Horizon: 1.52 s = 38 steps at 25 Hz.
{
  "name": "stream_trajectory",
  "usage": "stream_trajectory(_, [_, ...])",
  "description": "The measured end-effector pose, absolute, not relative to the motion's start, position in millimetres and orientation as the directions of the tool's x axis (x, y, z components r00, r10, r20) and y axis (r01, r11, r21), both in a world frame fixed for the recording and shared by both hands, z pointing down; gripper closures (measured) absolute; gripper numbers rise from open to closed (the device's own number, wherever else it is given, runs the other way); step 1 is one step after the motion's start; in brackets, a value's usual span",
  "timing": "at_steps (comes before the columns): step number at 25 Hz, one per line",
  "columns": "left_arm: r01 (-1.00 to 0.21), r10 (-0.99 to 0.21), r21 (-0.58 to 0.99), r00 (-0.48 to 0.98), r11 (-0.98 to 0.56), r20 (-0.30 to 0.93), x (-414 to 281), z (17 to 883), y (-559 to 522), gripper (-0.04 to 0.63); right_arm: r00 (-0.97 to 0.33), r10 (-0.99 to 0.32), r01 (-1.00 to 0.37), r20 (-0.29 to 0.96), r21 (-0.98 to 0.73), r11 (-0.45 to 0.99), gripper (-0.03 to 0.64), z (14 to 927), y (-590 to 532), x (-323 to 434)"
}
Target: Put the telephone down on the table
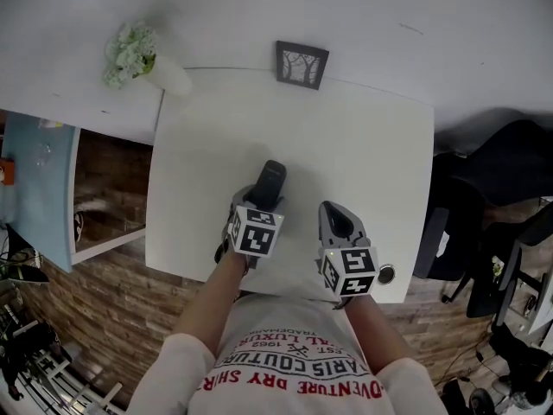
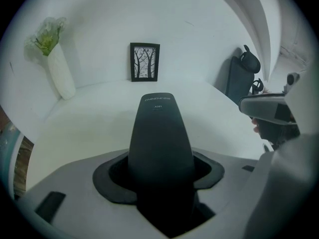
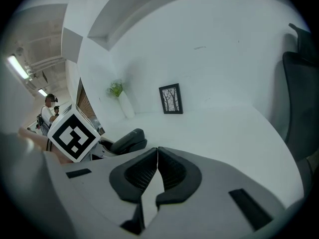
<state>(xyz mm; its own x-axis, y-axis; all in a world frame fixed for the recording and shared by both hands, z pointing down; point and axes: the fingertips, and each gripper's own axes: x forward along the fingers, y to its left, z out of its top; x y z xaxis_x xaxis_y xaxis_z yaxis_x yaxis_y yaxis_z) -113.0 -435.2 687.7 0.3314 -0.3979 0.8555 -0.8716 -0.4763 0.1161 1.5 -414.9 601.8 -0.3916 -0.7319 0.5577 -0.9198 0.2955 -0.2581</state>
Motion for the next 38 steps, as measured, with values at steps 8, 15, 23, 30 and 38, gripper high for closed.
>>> stream_trajectory(8, [-0.860, -0.325, 0.109, 0.302, -0.499, 0.896, -95, 698, -441, 0.305, -0.393, -0.731, -0.919, 0.559, -0.265, 0.292, 0.592, 599, -415, 8])
stream_trajectory(15, [-0.861, -0.319, 0.117, 0.305, -0.494, 0.897, -96, 698, -443, 0.305, -0.392, -0.722, -0.920, 0.570, -0.249, 0.303, 0.591, 601, -413, 7])
stream_trajectory(23, [-0.828, -0.278, 0.230, 0.413, -0.511, 0.867, -90, 692, -438, 0.277, -0.392, -0.728, -0.918, 0.562, -0.191, 0.347, 0.592, 592, -414, -1])
stream_trajectory(30, [-0.805, -0.314, 0.145, 0.382, -0.575, 0.869, -88, 682, -433, 0.207, -0.372, -0.741, -0.924, 0.559, -0.148, 0.352, 0.591, 585, -400, -3])
stream_trajectory(38, [-0.866, -0.468, 0.059, 0.324, -0.497, 0.822, -117, 642, -436, 0.192, -0.357, -0.765, -0.931, 0.536, -0.134, 0.340, 0.592, 571, -388, -10])
